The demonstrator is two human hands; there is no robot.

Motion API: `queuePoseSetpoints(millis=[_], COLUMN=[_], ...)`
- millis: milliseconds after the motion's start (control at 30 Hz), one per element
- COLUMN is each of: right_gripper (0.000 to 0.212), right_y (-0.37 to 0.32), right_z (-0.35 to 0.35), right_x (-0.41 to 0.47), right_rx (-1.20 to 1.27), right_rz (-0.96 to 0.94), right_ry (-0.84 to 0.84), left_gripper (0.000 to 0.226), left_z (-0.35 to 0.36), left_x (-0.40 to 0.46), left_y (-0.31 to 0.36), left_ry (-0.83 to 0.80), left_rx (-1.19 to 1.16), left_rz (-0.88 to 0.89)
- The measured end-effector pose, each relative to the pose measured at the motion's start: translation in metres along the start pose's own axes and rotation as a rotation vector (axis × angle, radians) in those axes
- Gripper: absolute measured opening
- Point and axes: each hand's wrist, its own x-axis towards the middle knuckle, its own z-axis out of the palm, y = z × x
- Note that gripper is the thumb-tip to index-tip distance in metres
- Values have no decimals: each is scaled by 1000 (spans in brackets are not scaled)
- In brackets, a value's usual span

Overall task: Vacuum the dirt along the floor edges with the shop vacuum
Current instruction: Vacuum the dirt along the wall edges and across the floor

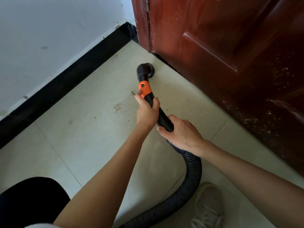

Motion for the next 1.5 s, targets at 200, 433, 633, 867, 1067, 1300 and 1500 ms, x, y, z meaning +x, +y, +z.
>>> queuePoseSetpoints(millis=[200,433,633,867,1067,1300,1500], right_gripper=[34,37,37,38,41,40,38], right_y=[-42,-63,-49,-27,-11,6,5], right_z=[24,48,51,32,9,-11,-6], right_x=[-11,-31,-43,-40,-16,3,2], right_rx=[-195,-299,-308,-225,-159,-50,-81], right_rz=[-200,-280,-258,-148,-78,-9,-8], right_ry=[-272,-394,-385,-306,-197,-86,-106], left_gripper=[45,45,46,49,43,42,33], left_z=[-57,-85,-72,-45,-19,7,4], left_x=[-40,-71,-83,-68,-33,-2,-5], left_y=[-41,-69,-74,-58,-31,-6,-10], left_ry=[287,352,288,183,98,-3,-8], left_rx=[-128,-201,-169,-142,-134,-62,-48], left_rz=[-138,-293,-305,-244,-161,-104,-110])
